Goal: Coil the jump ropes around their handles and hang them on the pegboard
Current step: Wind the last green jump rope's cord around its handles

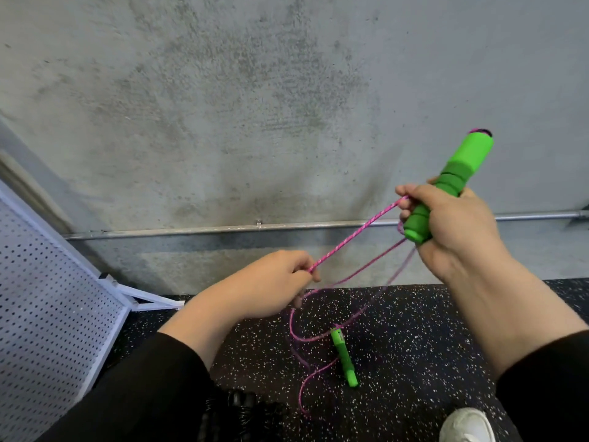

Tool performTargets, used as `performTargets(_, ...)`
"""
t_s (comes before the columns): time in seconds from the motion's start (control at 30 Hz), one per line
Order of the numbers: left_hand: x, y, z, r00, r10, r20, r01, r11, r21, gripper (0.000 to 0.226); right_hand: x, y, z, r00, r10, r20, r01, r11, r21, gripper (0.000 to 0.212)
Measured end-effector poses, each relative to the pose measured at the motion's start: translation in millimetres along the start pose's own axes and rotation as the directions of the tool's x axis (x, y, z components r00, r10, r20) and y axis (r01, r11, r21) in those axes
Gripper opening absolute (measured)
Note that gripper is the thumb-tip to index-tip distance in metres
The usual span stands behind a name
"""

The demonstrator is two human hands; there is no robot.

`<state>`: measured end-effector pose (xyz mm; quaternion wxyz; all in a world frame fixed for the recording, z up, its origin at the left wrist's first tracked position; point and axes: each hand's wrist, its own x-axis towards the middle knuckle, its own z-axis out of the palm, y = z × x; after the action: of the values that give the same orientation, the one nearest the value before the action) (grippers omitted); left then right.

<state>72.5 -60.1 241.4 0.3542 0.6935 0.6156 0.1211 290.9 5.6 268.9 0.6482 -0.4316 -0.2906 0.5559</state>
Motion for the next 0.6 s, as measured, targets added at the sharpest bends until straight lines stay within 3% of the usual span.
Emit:
performTargets(0.07, -3, -9, -3, 1.0, -0.007, -0.011, 0.007, 1.0, -0.004, 0.023, 1, -2, -2, 1.0, 0.012, 0.001, -0.012, 1.0, 0.018, 0.025)
performTargets(0.2, -3, -7, -6, 0.965, 0.052, -0.257, -0.078, 0.993, -0.093, 0.021, -16, 11, 9, 0.977, 0.155, 0.148, -0.152, 0.988, -0.033, 0.021)
performTargets(0.3, 2, 6, 0, 0.922, 0.085, -0.377, -0.115, 0.992, -0.059, 0.022, -35, 30, 23, 0.936, 0.256, 0.243, -0.238, 0.966, -0.102, 0.023)
performTargets(0.43, 9, 17, 11, 0.917, 0.125, -0.379, -0.146, 0.989, -0.025, 0.029, -47, 42, 31, 0.93, 0.266, 0.253, -0.234, 0.961, -0.147, 0.027)
performTargets(0.6, 5, 15, 9, 0.962, 0.11, -0.252, -0.127, 0.99, -0.053, 0.017, -23, 20, 18, 0.989, 0.118, 0.09, -0.117, 0.993, -0.02, 0.031)
